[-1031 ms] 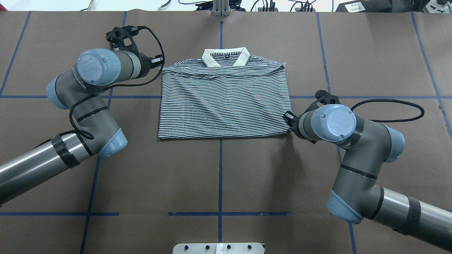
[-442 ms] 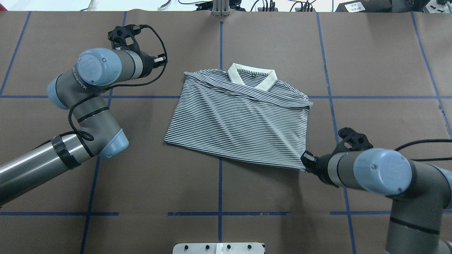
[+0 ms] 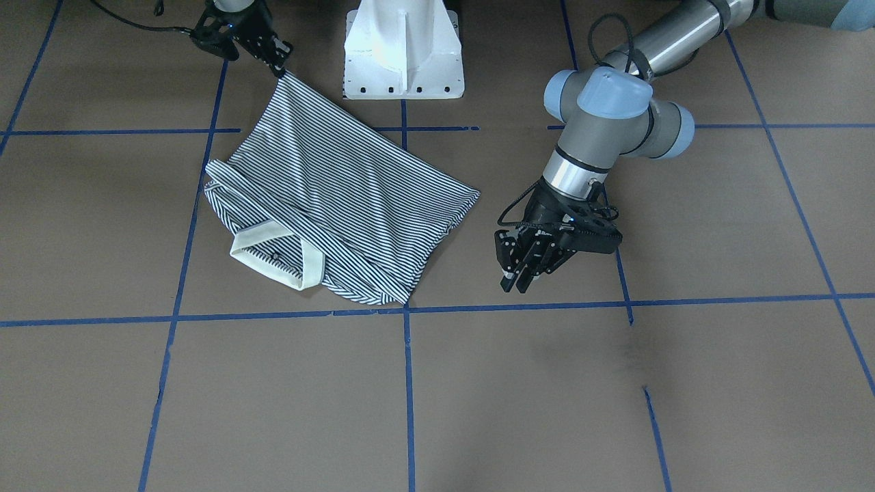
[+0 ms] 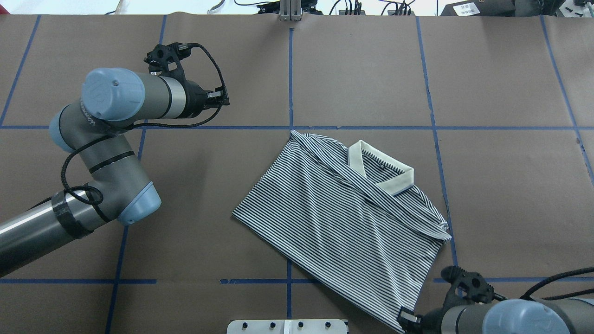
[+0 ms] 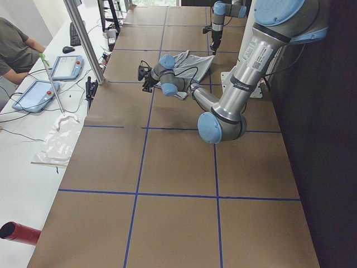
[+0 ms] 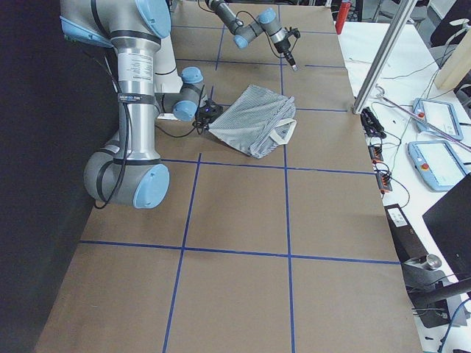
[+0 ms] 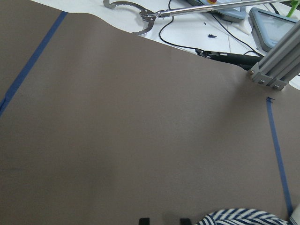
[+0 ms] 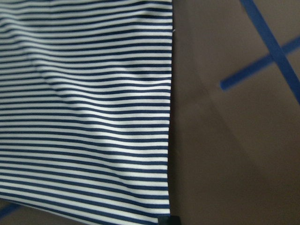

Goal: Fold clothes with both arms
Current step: 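Drag the shirt with the right gripper toward the robot, rotating it, then bring the left gripper to the shirt's near edge while the right holds its corner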

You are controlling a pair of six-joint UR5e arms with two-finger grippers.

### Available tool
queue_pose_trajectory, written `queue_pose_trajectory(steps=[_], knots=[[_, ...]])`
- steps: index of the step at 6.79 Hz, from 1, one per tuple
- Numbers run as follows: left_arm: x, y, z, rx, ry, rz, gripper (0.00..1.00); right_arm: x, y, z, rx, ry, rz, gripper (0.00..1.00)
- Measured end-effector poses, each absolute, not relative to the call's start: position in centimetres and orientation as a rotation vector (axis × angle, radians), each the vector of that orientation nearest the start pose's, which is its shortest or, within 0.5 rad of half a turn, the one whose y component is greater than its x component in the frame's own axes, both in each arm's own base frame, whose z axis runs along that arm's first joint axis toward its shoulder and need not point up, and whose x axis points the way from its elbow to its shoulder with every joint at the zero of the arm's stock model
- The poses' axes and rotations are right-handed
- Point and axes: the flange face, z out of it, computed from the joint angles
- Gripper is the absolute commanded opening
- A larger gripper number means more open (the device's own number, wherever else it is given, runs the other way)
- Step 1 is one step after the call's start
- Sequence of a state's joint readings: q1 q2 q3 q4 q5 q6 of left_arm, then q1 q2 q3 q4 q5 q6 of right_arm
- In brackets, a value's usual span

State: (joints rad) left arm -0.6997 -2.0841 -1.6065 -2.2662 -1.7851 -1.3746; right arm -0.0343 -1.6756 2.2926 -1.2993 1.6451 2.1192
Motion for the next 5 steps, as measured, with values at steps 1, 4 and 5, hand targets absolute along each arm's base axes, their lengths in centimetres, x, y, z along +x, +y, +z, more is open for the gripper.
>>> queue_pose_trajectory(steps=[1,4,5], knots=[[43.1,-49.6,25.4,0.292,1.258,-0.286,0.47,-41.9,-9.8,34.6,-0.337,-0.825,0.441,1.0],[45.1,-42.4,26.6,0.105,1.295,-0.301,0.59,-39.5,-14.2,32.8,-0.306,-0.885,0.551,1.0],[47.1,-39.6,27.9,0.065,1.261,-0.314,0.62,-37.9,-17.2,31.6,-0.277,-0.928,0.617,1.0]])
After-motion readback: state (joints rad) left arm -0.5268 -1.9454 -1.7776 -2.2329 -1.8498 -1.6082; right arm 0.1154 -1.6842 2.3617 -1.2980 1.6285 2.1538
